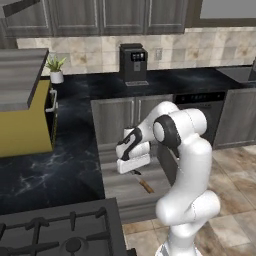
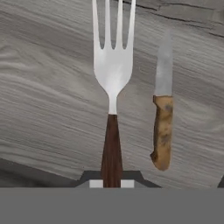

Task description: Pick up the metallic utensils from the counter and place them in the open drawer. Make sure not to pick up any wooden utensils.

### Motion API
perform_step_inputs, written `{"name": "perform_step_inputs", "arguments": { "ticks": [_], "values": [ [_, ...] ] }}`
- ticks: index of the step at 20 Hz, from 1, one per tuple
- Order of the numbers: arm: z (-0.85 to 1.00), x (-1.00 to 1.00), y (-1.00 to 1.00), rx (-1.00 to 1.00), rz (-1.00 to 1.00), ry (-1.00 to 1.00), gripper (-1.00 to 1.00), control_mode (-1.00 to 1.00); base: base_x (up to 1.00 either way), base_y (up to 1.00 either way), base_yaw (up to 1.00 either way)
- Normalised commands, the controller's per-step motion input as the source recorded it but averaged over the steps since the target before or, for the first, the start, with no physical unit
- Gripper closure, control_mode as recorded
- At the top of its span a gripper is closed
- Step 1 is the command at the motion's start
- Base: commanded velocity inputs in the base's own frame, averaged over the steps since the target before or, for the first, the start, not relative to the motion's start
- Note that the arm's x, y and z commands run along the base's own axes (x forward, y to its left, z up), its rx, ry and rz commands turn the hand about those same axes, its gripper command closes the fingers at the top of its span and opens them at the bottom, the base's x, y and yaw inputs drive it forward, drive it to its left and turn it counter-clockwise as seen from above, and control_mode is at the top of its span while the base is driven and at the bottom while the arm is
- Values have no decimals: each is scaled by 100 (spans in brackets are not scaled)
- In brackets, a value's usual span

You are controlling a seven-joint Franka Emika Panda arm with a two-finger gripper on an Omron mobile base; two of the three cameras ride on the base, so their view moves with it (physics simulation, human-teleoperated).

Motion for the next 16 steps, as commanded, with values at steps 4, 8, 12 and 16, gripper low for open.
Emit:
{"name": "perform_step_inputs", "arguments": {
  "ticks": [4, 8, 12, 16],
  "values": [
    [-64, 66, 38, 14, 0, 1, 100, -100, 0, 0, 0],
    [-57, 34, 4, 18, 0, -14, 100, -100, 0, 0, 0],
    [-45, -2, 0, 10, 1, -27, 100, -100, 0, 0, 0],
    [-32, -29, 0, 0, 6, -21, 100, -100, 0, 0, 0]
  ]
}}
